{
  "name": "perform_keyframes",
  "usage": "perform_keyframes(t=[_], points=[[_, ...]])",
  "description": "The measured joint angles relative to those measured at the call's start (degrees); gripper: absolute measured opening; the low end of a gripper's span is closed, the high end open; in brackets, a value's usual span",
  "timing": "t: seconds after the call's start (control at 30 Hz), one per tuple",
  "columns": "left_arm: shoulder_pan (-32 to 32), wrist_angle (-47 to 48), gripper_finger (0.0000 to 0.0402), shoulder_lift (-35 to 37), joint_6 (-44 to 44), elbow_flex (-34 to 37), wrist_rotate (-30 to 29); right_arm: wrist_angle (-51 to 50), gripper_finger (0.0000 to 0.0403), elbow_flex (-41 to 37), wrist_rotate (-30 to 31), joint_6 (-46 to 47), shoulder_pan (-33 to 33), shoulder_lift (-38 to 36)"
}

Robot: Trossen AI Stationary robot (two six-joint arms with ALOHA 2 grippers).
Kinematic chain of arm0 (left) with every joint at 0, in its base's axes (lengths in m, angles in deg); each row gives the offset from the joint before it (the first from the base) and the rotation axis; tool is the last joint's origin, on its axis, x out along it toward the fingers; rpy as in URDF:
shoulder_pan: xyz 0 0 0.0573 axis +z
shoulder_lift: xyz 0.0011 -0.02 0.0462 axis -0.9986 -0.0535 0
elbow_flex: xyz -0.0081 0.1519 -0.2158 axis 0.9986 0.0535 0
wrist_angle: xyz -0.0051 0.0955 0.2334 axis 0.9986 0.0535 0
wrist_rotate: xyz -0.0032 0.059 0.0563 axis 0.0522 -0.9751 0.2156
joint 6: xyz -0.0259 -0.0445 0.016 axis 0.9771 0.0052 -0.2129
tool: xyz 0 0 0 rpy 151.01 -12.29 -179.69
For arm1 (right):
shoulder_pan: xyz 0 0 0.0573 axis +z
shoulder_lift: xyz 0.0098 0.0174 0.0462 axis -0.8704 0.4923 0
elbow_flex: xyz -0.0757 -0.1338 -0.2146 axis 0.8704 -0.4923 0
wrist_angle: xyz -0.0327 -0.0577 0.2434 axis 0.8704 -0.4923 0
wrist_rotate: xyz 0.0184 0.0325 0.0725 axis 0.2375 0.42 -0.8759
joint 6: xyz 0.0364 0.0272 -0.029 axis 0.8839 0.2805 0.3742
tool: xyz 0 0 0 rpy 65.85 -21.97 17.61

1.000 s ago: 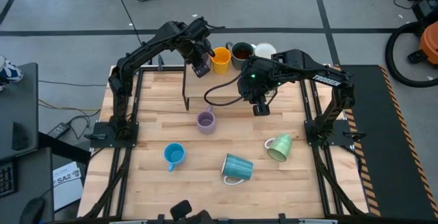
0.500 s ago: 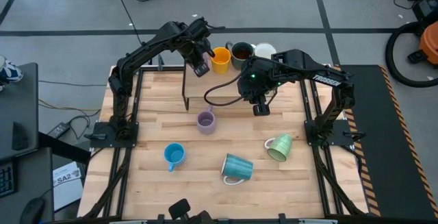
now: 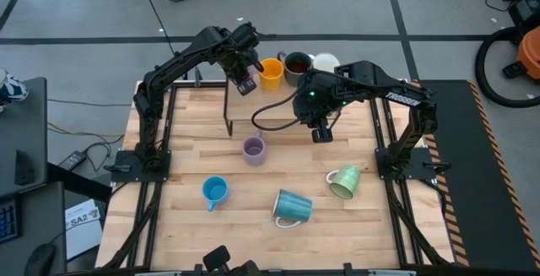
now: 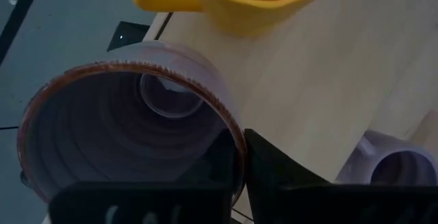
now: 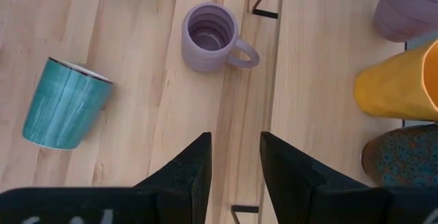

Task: Place coffee mugs
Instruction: Put the violet mug on the shelf

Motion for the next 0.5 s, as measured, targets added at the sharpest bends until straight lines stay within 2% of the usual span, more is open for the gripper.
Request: perform_keyframes(t=[0.5], points=[[-0.3, 0.2, 0.0038, 0.0, -1.5, 0.1, 0.0, 0.0, 0.0131, 0.0, 0.0, 0.0, 0.0, 0.0]])
